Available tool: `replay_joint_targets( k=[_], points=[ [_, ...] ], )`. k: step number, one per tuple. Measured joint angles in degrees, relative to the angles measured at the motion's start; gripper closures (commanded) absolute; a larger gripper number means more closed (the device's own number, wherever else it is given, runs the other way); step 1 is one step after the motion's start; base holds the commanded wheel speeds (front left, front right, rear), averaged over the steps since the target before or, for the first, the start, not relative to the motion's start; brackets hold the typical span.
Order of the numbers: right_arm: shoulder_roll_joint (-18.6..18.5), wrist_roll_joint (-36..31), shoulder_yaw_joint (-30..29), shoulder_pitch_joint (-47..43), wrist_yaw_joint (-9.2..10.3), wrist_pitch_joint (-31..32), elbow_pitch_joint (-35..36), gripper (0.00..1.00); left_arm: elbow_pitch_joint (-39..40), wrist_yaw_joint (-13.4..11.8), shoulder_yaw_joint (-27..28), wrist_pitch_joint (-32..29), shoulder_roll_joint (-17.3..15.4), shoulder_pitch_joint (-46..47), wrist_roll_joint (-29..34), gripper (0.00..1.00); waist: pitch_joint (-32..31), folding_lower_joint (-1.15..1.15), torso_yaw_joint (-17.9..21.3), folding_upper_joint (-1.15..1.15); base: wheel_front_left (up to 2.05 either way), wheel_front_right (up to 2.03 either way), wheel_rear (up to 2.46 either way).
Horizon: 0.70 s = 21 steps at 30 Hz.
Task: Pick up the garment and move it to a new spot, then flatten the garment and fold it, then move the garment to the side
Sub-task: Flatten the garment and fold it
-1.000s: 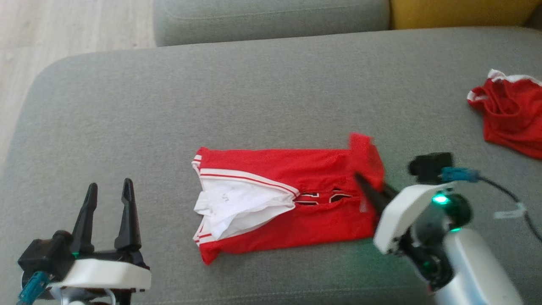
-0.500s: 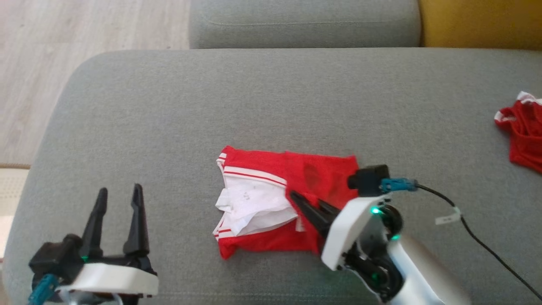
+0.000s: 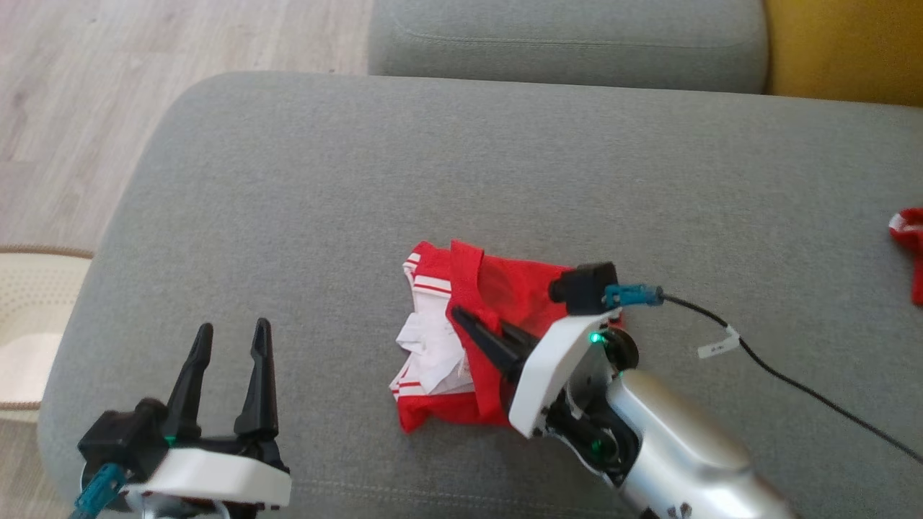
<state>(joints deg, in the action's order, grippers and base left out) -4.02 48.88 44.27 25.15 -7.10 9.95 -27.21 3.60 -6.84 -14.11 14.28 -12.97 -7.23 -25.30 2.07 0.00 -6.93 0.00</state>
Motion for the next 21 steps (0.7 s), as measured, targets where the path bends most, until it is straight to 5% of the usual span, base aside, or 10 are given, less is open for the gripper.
replay_joint_targets(
  k=[6, 9, 11, 21],
  points=[
    [0.0, 6.31, 3.74, 4.64, 0.0, -3.98, -5.92, 1.0, -0.42, 0.29, -0.22, 0.0, 0.23, 0.63, -0.16, 0.0, 0.08, 0.0, -1.64, 0.0, 0.0, 0.0, 0.0],
    [0.0, 9.18, 6.01, 6.7, 0.0, -5.65, -9.09, 0.57, -0.49, 0.29, -0.52, 0.0, 0.31, 0.64, -0.16, 0.0, 0.18, 0.0, -2.17, 0.0, 0.0, 0.0, 0.0],
    [-0.01, 11.35, 7.94, 8.08, 0.0, -6.31, -10.72, 0.0, -0.59, 0.29, -0.77, 0.0, 0.35, 0.65, -0.18, 0.0, 0.19, 0.0, -2.45, 0.0, 0.0, 0.0, 0.0],
    [0.01, 20.33, 14.61, 13.93, 0.0, -13.44, -14.46, 0.0, -1.01, 0.22, -1.12, 0.0, 0.38, 0.68, -0.57, 0.0, 0.69, 0.0, -1.65, 0.0, 0.0, 0.0, 0.0]
  ],
)
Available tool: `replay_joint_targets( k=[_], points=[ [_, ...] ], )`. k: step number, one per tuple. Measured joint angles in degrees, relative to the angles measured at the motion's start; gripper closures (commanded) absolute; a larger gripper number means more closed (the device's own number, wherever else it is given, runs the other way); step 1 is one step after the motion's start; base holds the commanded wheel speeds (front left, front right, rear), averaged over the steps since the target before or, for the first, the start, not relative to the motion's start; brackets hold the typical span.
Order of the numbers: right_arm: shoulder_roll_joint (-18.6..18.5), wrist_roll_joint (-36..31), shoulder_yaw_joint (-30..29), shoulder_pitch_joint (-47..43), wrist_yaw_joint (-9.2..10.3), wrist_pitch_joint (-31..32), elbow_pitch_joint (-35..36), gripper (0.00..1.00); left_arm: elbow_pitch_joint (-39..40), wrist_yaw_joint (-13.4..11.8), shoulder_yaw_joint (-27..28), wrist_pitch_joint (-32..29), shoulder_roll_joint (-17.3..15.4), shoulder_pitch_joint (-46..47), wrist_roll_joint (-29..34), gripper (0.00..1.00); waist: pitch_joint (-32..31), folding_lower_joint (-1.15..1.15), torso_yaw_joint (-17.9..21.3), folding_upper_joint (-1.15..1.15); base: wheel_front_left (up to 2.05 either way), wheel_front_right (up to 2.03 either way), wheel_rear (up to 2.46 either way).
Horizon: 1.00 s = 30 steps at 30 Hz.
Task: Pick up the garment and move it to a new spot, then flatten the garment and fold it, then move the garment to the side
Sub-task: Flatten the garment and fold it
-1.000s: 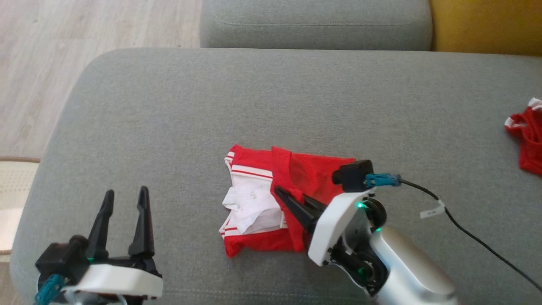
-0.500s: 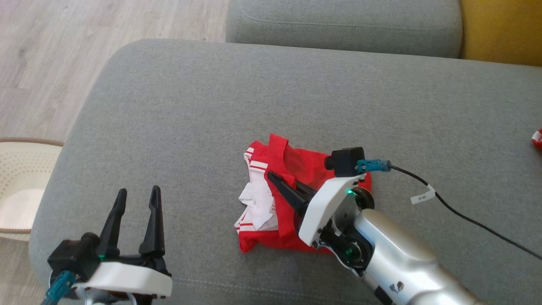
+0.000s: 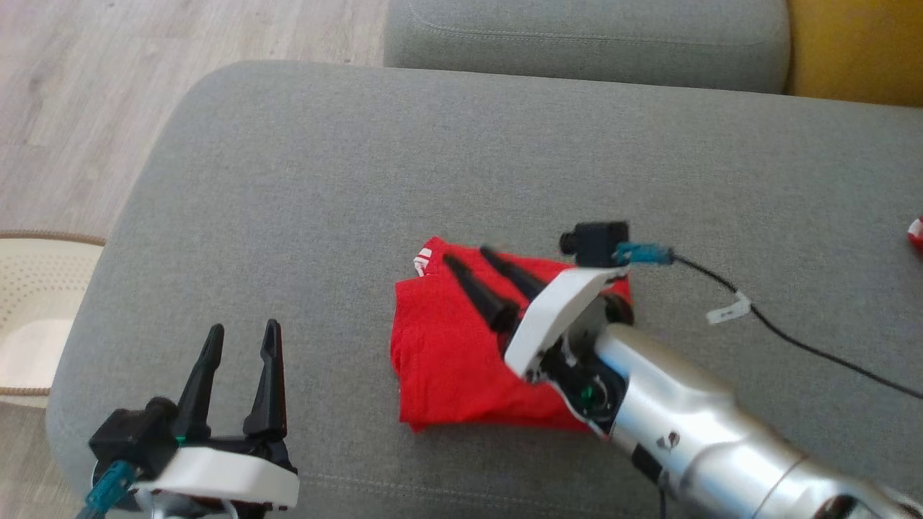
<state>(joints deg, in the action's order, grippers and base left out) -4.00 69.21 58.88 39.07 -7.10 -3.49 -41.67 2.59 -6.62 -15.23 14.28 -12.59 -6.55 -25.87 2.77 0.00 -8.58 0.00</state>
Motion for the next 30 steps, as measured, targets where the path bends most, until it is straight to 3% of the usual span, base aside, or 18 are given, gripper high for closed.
replay_joint_targets(
  k=[8, 13, 18, 21, 25, 27, 30],
  points=[
    [0.01, 1.45, -0.1, 5.1, 0.0, -7.93, -4.95, 0.0, 0.22, -0.03, 0.47, 0.0, 0.03, -0.01, 0.0, 0.0, 0.46, 0.0, 1.53, 0.0, 0.0, 0.0, 0.0],
    [0.01, -2.45, -3.14, 6.55, 0.0, -10.7, -11.05, 0.0, 0.58, -0.48, 1.08, 0.01, 0.07, -0.01, 0.08, 0.0, 0.72, 0.0, 3.14, 0.0, 0.0, 0.0, 0.0],
    [0.0, -17.75, -18.76, 6.91, 0.0, -10.72, -12.09, 0.0, 0.46, -1.03, 1.12, 0.01, 0.29, 0.01, 0.66, 0.0, 0.86, 0.0, 5.22, 0.0, 0.0, 0.0, 0.0],
    [-0.15, -29.63, -29.62, 3.94, 0.0, -10.72, -6.9, 0.0, -0.29, -1.54, 1.08, 0.01, 0.57, 0.21, 1.23, 0.0, 0.83, 0.0, 6.37, 0.0, 0.0, 0.0, 0.0],
    [-0.13, -44.4, -42.37, -7.93, 0.0, -10.9, 3.71, 0.0, -1.29, -1.99, 0.99, 0.01, 1.03, 0.75, 2.19, 0.0, 0.4, 0.0, 7.31, 0.0, 0.0, 0.0, 0.0],
    [-0.07, -51.33, -48.51, -18.52, 0.0, -10.9, 10.8, 0.0, -1.78, -2.05, 1.08, 0.01, 1.66, 0.85, 2.86, 0.0, -0.24, 0.0, 7.68, 0.0, 0.0, 0.0, 0.0],
    [0.19, -53.15, -51.28, -26.44, 0.0, -10.9, 17.08, 0.0, -2.07, -2.05, 1.33, 0.01, 2.38, 0.64, 3.79, 0.0, -1.04, 0.0, 7.79, 0.0, 0.0, 0.0, 0.0]
  ],
)
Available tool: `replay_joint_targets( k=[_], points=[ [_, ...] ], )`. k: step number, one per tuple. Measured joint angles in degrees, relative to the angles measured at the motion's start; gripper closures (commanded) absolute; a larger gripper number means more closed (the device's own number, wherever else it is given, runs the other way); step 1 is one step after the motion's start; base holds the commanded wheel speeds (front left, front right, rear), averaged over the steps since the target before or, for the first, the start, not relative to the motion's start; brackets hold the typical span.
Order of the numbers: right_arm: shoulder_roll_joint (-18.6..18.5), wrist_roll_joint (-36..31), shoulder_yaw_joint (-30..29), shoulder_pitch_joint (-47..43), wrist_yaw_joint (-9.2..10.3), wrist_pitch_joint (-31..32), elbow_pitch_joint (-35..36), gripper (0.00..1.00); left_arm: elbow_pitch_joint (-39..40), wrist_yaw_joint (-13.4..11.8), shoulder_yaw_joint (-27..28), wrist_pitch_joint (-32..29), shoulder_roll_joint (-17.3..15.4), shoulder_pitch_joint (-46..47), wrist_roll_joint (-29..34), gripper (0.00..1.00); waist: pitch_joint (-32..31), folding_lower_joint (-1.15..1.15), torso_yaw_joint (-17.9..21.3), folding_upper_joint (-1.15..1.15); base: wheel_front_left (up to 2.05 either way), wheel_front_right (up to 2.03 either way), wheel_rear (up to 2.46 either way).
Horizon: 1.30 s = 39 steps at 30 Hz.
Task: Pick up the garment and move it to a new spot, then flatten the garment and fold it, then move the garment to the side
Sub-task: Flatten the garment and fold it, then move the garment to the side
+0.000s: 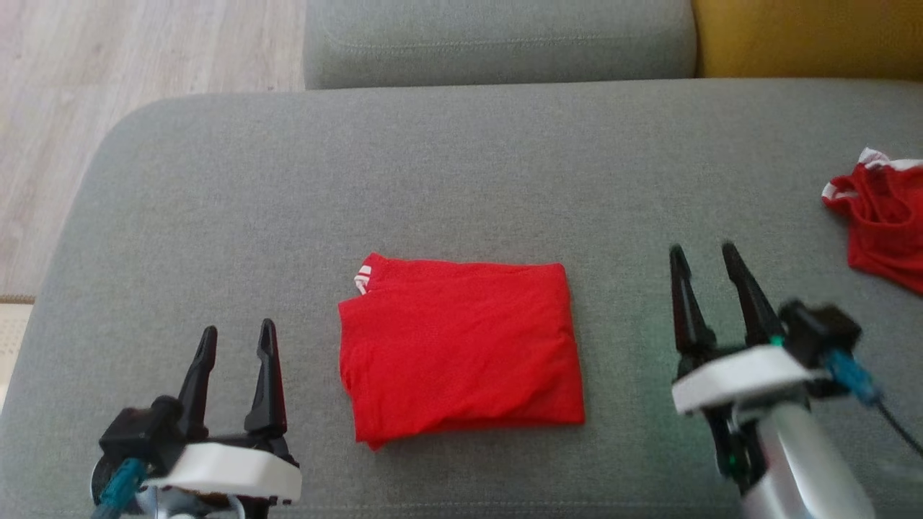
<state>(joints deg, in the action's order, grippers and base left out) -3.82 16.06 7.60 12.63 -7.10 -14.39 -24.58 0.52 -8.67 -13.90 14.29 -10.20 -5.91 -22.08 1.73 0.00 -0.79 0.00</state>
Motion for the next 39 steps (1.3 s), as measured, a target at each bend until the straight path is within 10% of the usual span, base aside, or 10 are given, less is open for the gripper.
replay_joint_targets(
  k=[11, 39],
  points=[
    [0.86, 0.6, -2.09, -10.77, 0.0, 0.0, 9.79, 0.0, -0.69, 1.2, 3.96, 0.0, 2.24, -4.7, 3.42, 0.0, -1.81, 0.0, 0.99, 0.0, 0.0, 0.0, 0.0],
    [0.92, -0.47, -0.62, -11.0, 0.0, 0.0, 9.35, 0.0, -2.12, 6.24, 8.32, 0.0, 5.68, -5.73, 8.39, 0.0, -2.18, 0.0, 0.5, 0.0, 0.0, 0.0, 0.0]
  ],
)
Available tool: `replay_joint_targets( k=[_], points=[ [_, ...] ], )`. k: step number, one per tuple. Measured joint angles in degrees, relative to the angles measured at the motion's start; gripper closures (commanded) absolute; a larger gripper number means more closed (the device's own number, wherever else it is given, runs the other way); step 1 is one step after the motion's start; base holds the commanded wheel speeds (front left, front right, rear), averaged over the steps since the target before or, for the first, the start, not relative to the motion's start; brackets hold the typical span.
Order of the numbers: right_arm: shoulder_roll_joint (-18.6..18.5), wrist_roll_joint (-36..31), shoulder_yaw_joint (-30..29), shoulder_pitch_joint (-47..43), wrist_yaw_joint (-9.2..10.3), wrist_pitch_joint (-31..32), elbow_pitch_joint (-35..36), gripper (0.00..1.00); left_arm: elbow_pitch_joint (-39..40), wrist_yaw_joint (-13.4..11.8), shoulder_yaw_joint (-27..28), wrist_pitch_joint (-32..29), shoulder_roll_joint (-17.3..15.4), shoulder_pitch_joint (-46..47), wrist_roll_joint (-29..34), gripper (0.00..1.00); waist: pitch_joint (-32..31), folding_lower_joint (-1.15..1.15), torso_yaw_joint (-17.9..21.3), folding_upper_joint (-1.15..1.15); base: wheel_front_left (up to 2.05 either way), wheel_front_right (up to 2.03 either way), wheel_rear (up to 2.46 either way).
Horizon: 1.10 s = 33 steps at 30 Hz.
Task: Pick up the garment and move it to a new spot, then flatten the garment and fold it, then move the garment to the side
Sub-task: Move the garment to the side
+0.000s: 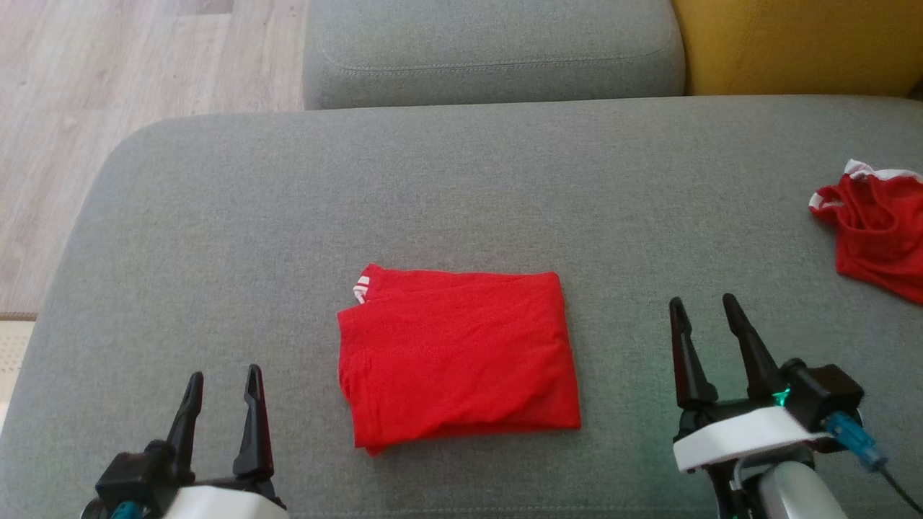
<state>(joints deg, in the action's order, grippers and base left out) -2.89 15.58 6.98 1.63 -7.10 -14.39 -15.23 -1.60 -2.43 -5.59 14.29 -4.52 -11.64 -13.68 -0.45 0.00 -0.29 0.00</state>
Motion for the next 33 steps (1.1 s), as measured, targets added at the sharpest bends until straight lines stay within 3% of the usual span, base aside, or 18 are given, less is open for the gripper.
replay_joint_targets(
  k=[5, 12, 22, 30, 31, 32, 33],
  points=[
    [0.01, -4.61, 0.2, 0.3, 0.0, 0.22, -2.2, 0.0, -0.38, 0.52, 0.63, 0.0, 0.38, 0.02, 0.55, 0.0, 0.11, 0.0, -0.28, 0.0, 0.0, 0.0, 0.0],
    [0.0, -5.61, 3.04, 6.47, 0.0, 9.49, -10.81, 0.0, -0.71, 1.52, 0.75, 0.0, 0.96, 0.1, 0.59, 0.0, 0.44, 0.0, -1.35, 0.0, 0.0, 0.0, 0.0],
    [-0.09, 2.79, 9.51, 15.92, 0.0, 24.17, -23.29, 0.0, -1.48, 2.43, 1.12, 0.0, 1.21, 1.91, 0.59, 0.0, 2.42, 0.0, -4.42, 0.0, 0.0, 0.0, 0.0],
    [-0.13, 6.94, 11.91, 19.18, 0.0, 27.66, -28.43, 0.0, -1.83, 2.45, 1.29, 0.0, 1.29, 2.55, 0.56, 0.0, 3.88, 0.0, -6.59, 0.0, 0.0, 0.0, 0.0],
    [-0.15, 7.65, 12.43, 19.63, 0.0, 27.85, -28.69, 0.08, -1.82, 2.44, 1.29, 0.0, 1.3, 2.67, 0.43, 0.0, 4.09, 0.0, -6.71, 0.0, 0.0, 0.0, 0.0],
    [-0.21, 8.37, 12.99, 20.17, 0.0, 28.09, -28.94, 0.37, -1.82, 2.44, 1.29, 0.0, 1.3, 2.72, 0.43, 0.0, 4.28, 0.0, -6.8, 0.0, 0.0, 0.0, 0.0],
    [-0.23, 9.09, 13.43, 20.67, 0.0, 28.33, -29.08, 0.56, -1.82, 2.44, 1.29, 0.0, 1.31, 2.72, 0.43, 0.0, 4.47, 0.0, -6.84, 0.0, 0.0, 0.0, 0.0]
  ],
)
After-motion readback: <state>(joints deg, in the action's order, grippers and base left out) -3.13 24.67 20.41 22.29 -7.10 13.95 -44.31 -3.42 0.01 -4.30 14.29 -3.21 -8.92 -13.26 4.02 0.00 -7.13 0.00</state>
